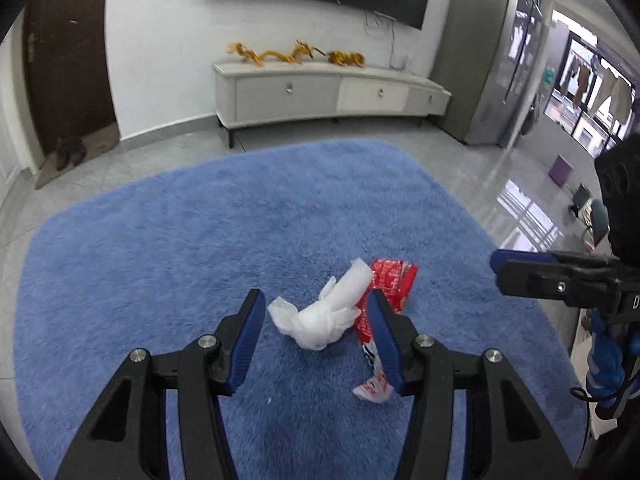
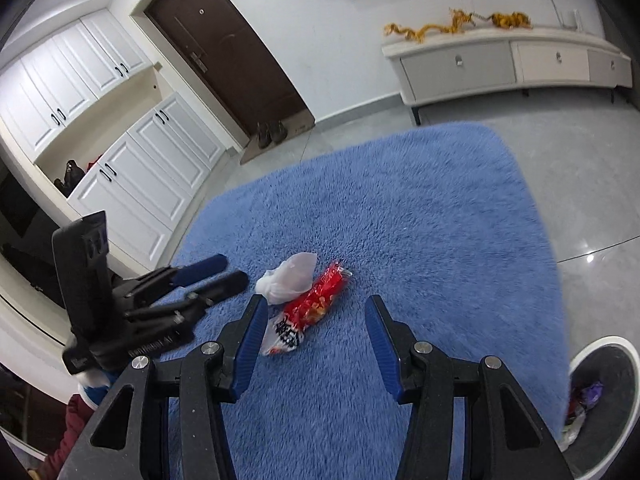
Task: Collect trash
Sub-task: 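Grasp the white tissue with the left tool while the right tool grasps the red wrapper, then carry the white tissue and red wrapper over the black bin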
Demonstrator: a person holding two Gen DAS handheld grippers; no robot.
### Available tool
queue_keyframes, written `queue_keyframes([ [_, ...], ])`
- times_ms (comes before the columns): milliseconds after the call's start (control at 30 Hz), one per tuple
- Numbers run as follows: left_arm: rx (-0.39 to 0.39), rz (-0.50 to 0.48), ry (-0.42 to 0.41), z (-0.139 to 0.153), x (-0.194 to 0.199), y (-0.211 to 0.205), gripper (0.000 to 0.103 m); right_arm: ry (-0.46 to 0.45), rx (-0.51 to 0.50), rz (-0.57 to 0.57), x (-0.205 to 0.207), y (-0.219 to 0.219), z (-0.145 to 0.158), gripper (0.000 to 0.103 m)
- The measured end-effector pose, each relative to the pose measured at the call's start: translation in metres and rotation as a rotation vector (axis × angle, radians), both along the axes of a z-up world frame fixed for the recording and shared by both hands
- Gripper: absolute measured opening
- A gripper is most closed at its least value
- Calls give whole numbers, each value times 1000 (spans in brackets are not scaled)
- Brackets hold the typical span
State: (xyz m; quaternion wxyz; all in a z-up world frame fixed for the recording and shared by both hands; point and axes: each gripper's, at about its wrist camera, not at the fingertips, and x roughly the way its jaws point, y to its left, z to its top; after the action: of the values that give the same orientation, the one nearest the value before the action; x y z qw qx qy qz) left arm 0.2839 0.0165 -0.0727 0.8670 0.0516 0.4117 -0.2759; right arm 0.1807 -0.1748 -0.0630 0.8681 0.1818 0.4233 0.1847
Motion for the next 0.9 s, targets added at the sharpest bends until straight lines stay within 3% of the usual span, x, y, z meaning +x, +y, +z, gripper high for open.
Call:
queue_keyframes([
  [233, 22, -55, 40, -32, 11, -14, 50, 75, 41, 13, 26, 2, -30, 44],
  [367, 1, -40, 59, -45, 15, -9, 34, 109, 62, 10, 35, 3, -40, 41],
  [533, -38, -16, 60, -45, 13, 2, 28, 132, 55, 10, 43, 8, -48, 37],
  [667, -37, 12, 41, -43, 4, 7, 26, 144, 65, 22, 48, 11, -53, 23],
  [900, -8, 101, -64, -12, -45, 22, 26, 88, 49, 55, 28, 10, -35, 14],
])
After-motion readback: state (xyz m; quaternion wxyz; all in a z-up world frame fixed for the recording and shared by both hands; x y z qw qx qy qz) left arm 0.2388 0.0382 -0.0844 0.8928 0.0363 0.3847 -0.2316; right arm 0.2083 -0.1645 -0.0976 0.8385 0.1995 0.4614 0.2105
